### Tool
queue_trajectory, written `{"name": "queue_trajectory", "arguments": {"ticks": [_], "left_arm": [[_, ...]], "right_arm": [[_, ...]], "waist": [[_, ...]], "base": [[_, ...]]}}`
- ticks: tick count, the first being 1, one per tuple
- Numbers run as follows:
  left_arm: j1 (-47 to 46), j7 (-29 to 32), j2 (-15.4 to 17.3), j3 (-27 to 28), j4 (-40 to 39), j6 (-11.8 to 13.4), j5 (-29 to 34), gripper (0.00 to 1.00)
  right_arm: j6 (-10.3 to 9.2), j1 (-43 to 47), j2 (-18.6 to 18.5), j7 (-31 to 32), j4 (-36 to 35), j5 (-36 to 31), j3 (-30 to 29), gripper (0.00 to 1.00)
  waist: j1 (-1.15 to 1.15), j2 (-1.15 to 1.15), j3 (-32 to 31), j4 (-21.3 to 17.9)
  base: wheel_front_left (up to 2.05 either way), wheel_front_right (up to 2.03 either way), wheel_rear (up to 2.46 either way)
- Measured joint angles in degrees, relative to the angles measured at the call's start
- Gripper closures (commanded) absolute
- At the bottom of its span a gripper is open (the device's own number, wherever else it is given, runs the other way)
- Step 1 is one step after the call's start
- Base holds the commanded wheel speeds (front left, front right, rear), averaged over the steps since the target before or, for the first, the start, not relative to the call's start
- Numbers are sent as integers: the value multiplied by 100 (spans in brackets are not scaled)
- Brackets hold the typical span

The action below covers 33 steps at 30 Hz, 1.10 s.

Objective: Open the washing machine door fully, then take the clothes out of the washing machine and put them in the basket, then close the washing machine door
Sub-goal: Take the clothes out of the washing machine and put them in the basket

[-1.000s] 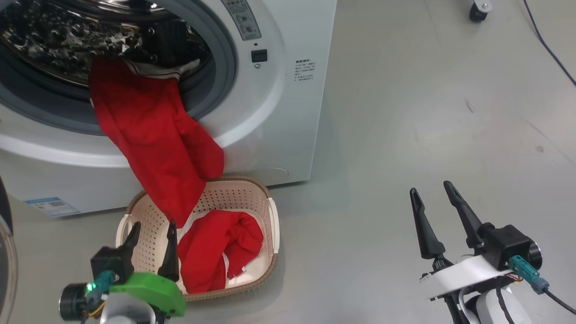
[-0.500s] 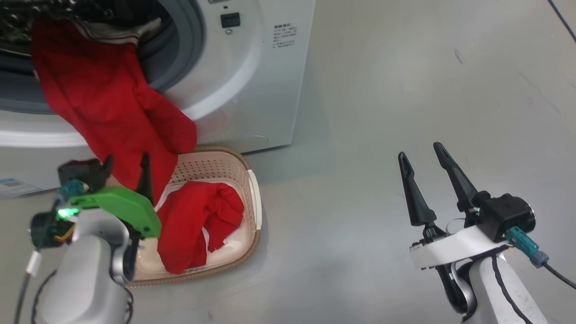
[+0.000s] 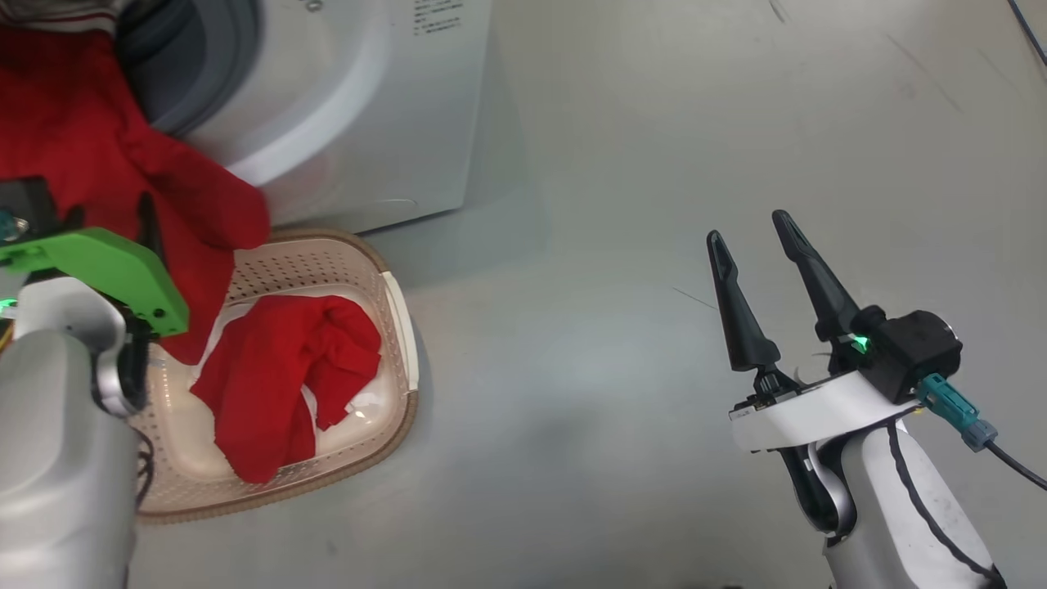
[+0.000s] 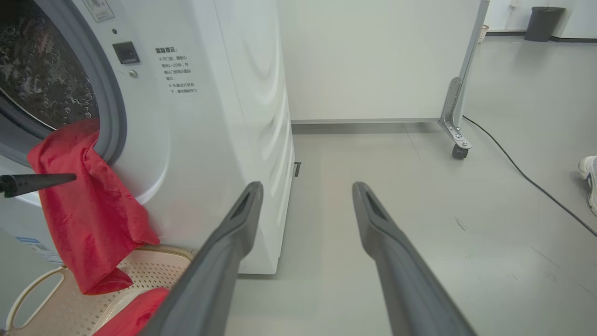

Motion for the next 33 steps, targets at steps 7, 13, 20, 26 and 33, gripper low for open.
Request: {"name": "queue_trajectory", "arguments": {"ticks": [7,13,20,26,33], "left_arm": [[-294,210,196,151,476,110,-37,0],[-534,237,283,243,724,183,-25,0],[-695,132,311,349,942,233,22,0],[-760,-34,314,347,1092,250,91,100],[-778,-265,287,334,1196,257,166,100]], "right_arm": [[1,-92,27,1,48,131,12,0],[2,-105,35,0,68,209,9,0],[2,-146,43,0,88,288,20,0],[2,-176,44,1,89,311,32,0],[0,-202,45,0,89,343,10,0]], "waist": [[0,0,226,-268],[0,0,331,-375],[0,0,367,-407],[0,0,375,-394],[0,0,372,-342]], "base": [[0,0,0],[0,0,0],[0,0,0],[0,0,0],[0,0,0]]}}
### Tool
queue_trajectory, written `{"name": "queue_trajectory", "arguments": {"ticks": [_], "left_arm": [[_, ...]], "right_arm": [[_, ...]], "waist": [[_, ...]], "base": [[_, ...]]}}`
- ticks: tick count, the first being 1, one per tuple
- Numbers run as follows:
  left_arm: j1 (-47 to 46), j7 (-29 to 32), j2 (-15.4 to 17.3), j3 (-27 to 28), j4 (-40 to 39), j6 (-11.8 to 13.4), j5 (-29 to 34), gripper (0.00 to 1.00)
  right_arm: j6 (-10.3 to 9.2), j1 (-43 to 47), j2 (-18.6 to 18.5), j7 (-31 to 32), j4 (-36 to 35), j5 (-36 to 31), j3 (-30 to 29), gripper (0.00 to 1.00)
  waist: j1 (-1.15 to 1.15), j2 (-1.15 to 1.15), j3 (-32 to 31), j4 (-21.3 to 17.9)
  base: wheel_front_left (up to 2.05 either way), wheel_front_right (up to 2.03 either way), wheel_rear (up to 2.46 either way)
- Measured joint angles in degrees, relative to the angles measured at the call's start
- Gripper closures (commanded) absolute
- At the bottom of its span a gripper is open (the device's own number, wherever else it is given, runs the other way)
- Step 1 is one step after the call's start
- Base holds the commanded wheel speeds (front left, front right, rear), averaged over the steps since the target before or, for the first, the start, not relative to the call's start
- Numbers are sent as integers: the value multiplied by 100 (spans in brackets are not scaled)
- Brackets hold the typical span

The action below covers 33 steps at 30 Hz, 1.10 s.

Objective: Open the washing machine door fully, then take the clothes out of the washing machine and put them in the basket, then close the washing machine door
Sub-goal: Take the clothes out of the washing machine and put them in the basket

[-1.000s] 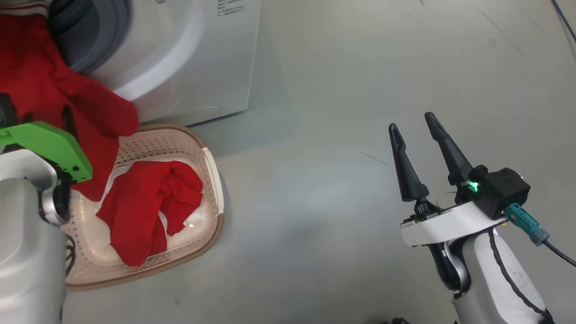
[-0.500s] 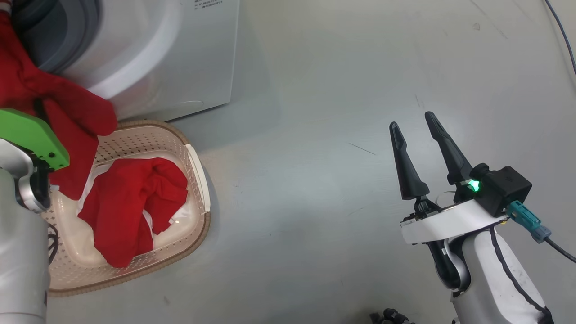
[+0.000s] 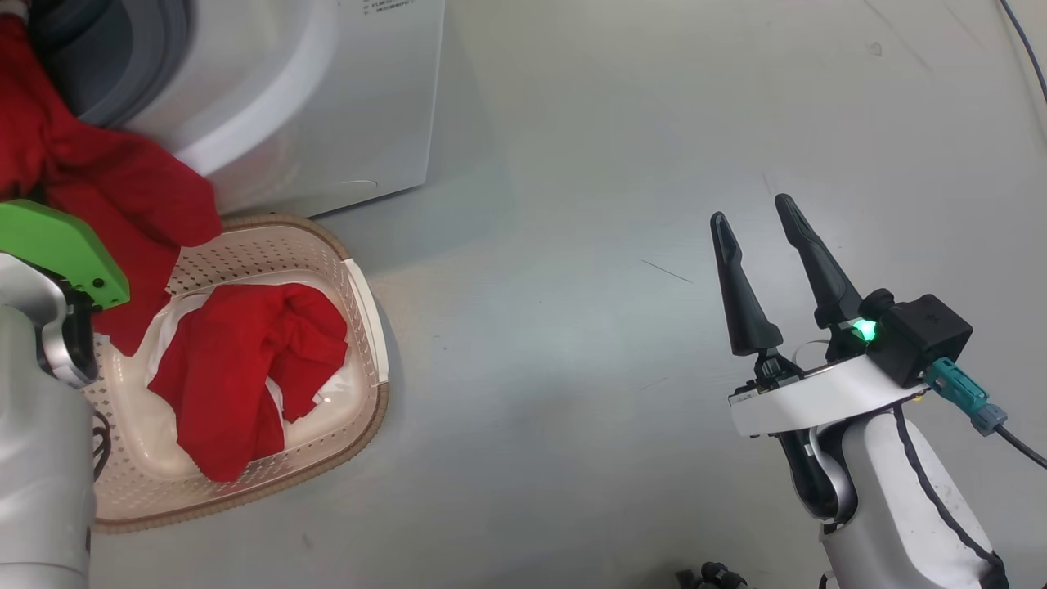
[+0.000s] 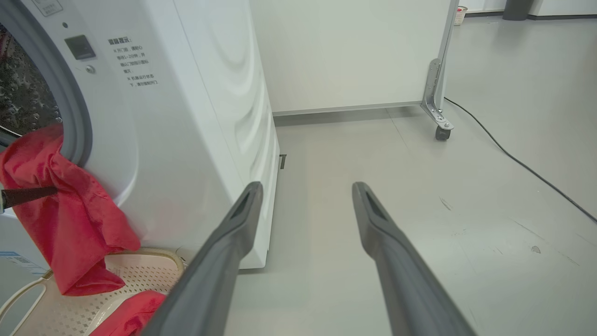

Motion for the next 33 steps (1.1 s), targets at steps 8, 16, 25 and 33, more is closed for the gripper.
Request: {"name": "queue_trajectory", "arguments": {"ticks": [8,16,25,33], "left_arm": [[31,-547,-225,23,-3,1,-11,100],[379,-1241,-439,-14,-167,-144,-60,100],[888,-1980,-759,-178,-474,-296,-58,100],[1310,-2084,-854,-232,-901,-344,-1,100]], "right_arm": [[-12,-5,3,0,1,-1,-126,0],[-14,-4,2,0,21,-78,-280,0],[-66,47,-7,0,55,-183,-441,0],[-65,166,-96,0,98,-315,-528,0]], "waist": [[0,0,-22,108],[0,0,-121,306],[0,0,-317,574],[0,0,-579,805]], "base": [[0,0,0],[0,0,0],[0,0,0],[0,0,0]]}}
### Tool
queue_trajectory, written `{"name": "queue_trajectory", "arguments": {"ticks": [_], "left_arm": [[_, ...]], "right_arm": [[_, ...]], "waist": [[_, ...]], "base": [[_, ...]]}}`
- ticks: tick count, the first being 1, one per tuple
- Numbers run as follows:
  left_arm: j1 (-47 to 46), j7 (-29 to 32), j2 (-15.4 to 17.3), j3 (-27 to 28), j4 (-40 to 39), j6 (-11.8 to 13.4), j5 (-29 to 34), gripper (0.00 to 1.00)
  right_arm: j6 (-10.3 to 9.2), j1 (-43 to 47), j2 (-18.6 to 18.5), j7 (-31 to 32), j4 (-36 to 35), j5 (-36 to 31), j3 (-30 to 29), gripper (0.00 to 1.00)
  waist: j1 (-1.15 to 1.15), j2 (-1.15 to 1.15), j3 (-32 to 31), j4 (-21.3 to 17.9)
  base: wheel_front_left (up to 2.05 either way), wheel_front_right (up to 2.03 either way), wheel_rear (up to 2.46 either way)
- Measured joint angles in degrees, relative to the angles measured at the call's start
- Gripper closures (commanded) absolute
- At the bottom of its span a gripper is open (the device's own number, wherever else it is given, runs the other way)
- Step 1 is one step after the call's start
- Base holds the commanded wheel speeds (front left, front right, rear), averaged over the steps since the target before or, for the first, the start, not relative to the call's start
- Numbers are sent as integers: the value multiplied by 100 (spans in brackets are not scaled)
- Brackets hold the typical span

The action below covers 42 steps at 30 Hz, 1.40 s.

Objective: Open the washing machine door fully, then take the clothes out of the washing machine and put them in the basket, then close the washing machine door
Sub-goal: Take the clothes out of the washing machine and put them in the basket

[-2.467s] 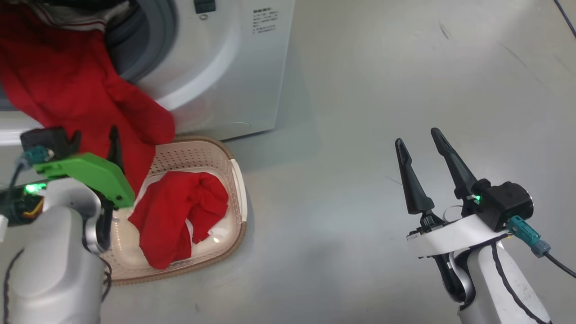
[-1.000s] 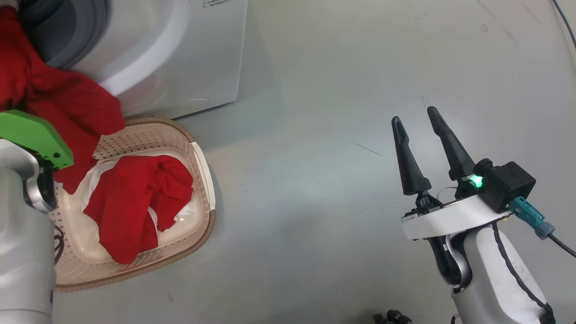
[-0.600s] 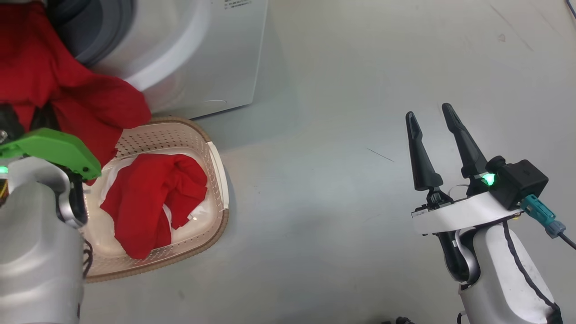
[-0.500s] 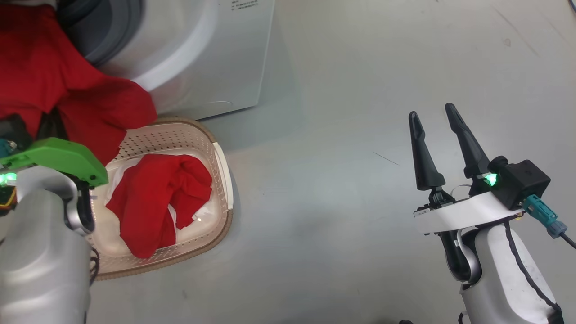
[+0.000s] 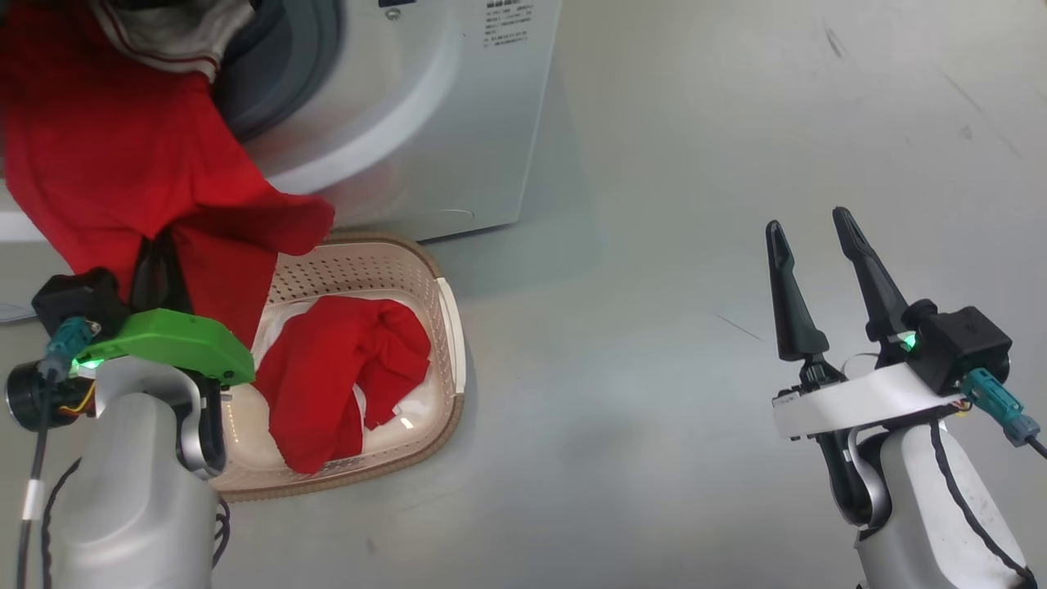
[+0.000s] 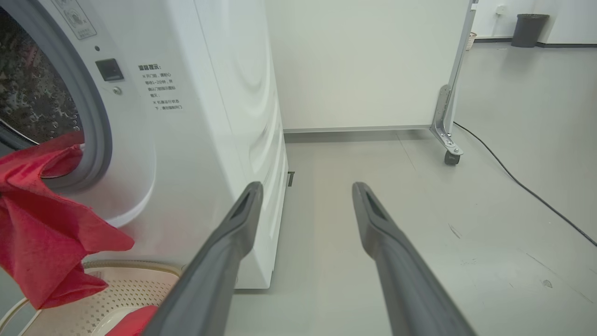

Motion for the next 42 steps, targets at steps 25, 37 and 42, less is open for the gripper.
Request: {"name": "queue_trajectory", "arguments": {"ticks": [25,37,42], "left_arm": [[1039,-16,-92,-203,-2573,-9,477,100],[1834,141,-115,-589,-2926,-26,400,100],[2088,348,-115,-690,-2832,-26,338,100]], "right_arm": [[7,531,-2,1,202,-135,42,0],[5,632,0,1,102,-138,23,0],[8,632,2,0,56,-145,94,0]], "waist": [[0,0,-1030,432],[0,0,-1035,476],[0,0,-937,460]], "base": [[0,0,0],[0,0,0],[0,0,0]]}}
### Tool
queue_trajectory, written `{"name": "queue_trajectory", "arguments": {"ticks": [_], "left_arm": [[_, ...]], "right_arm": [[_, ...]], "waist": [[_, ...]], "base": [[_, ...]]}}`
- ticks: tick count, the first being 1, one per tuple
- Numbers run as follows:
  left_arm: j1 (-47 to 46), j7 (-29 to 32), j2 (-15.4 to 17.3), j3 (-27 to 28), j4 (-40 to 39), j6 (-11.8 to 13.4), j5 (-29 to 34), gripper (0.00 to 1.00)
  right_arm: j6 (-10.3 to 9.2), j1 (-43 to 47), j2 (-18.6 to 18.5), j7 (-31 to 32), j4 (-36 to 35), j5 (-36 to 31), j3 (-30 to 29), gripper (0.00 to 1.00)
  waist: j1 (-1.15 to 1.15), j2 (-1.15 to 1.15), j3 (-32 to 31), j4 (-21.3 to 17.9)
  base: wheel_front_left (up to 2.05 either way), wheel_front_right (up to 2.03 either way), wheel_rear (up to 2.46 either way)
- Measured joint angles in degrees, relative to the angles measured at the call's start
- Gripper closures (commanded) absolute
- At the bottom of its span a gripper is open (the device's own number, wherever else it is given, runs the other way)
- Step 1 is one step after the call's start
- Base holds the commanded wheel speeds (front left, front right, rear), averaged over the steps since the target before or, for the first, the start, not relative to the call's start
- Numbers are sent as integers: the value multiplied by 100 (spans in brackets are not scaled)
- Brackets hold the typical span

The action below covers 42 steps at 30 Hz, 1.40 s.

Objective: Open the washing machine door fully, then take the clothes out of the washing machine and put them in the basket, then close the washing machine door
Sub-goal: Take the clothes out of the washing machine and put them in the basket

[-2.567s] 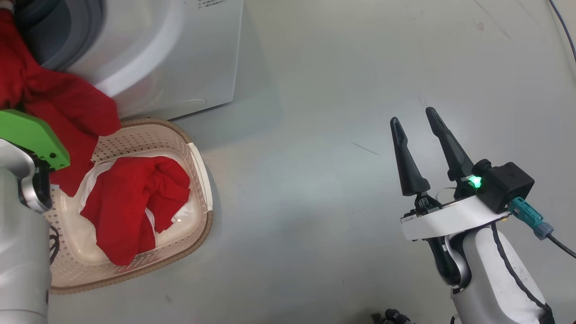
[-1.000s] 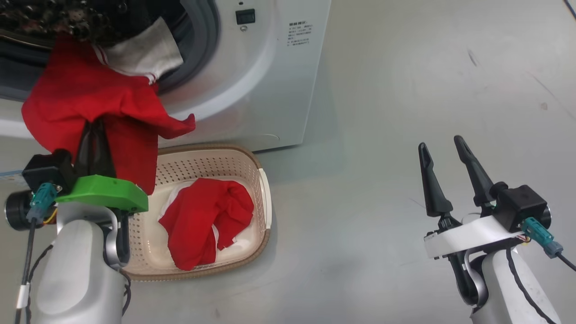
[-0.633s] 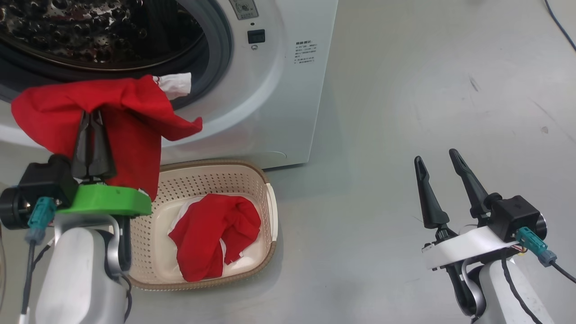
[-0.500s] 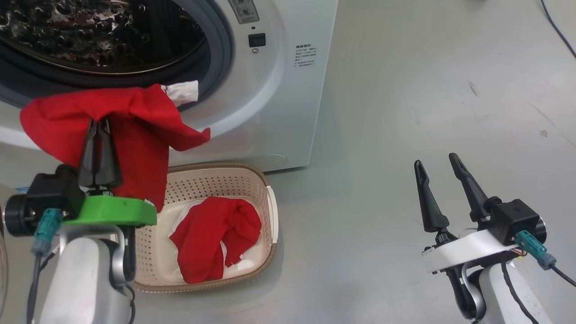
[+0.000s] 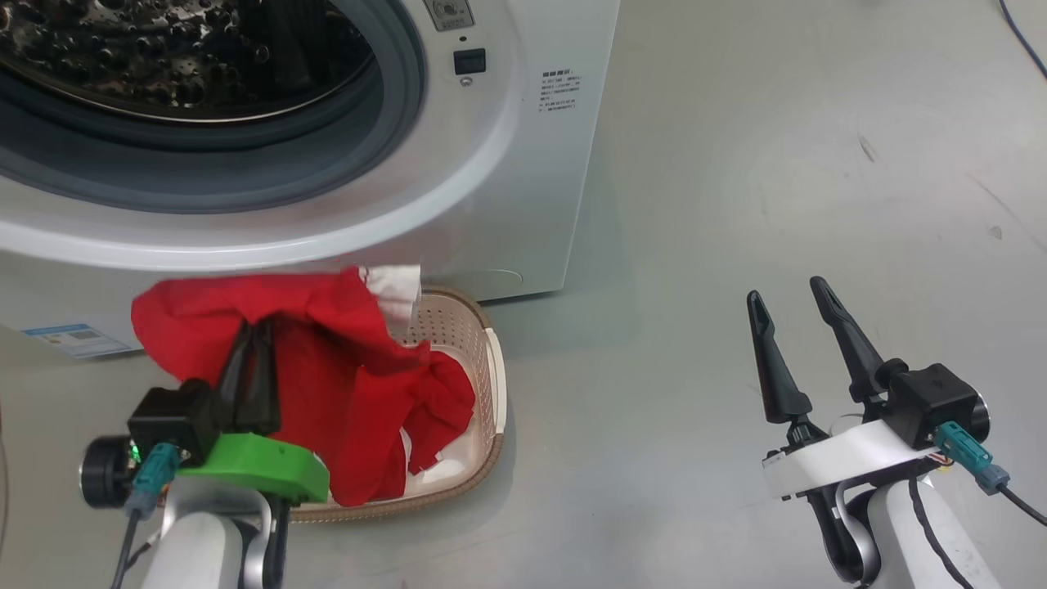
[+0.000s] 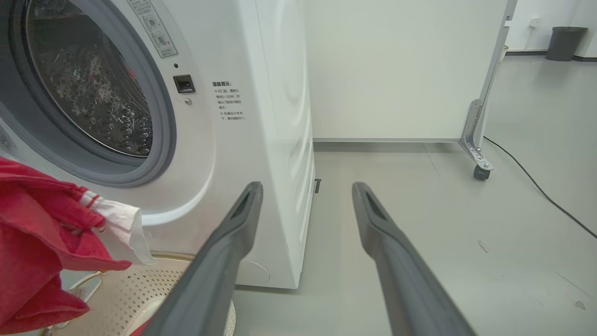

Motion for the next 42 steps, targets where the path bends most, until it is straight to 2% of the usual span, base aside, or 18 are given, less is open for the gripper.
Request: {"name": "queue_trajectory", "arguments": {"ticks": [7,19,27,34,35,36,37,38,42], "left_arm": [[158,249,1,-53,426,2,-225,100],[-6,553,1,-134,1285,15,-230,100],[-736,755,94,-159,1886,16,-129,100],[-1268,973,255,121,2595,44,-200,100],[-1324,975,264,149,2681,76,-205,81],[-1376,980,275,175,2758,87,-207,56],[-1428,978,290,200,2829,91,-207,7],[-1483,977,321,208,2919,91,-207,0],[-1625,920,369,241,3197,121,-207,0]], "right_arm": [[8,-42,7,1,-58,1,94,0],[10,-232,20,1,-213,30,131,0],[51,-454,34,1,-279,92,176,0],[52,-694,57,0,-281,174,242,0],[52,-707,62,0,-281,175,245,0],[52,-718,66,0,-282,186,244,0],[52,-737,70,0,-279,215,244,0],[52,-765,76,0,-272,229,246,0],[52,-790,79,0,-247,257,227,0]], "waist": [[0,0,191,-118],[0,0,669,-418],[0,0,1094,-655],[0,0,1463,-922],[0,0,1500,-958],[0,0,1535,-990],[0,0,1569,-1020],[0,0,1598,-1053],[0,0,1671,-1147]], "base": [[0,0,0],[0,0,0],[0,0,0],[0,0,0],[0,0,0],[0,0,0],[0,0,0],[0,0,0],[0,0,0]]}}
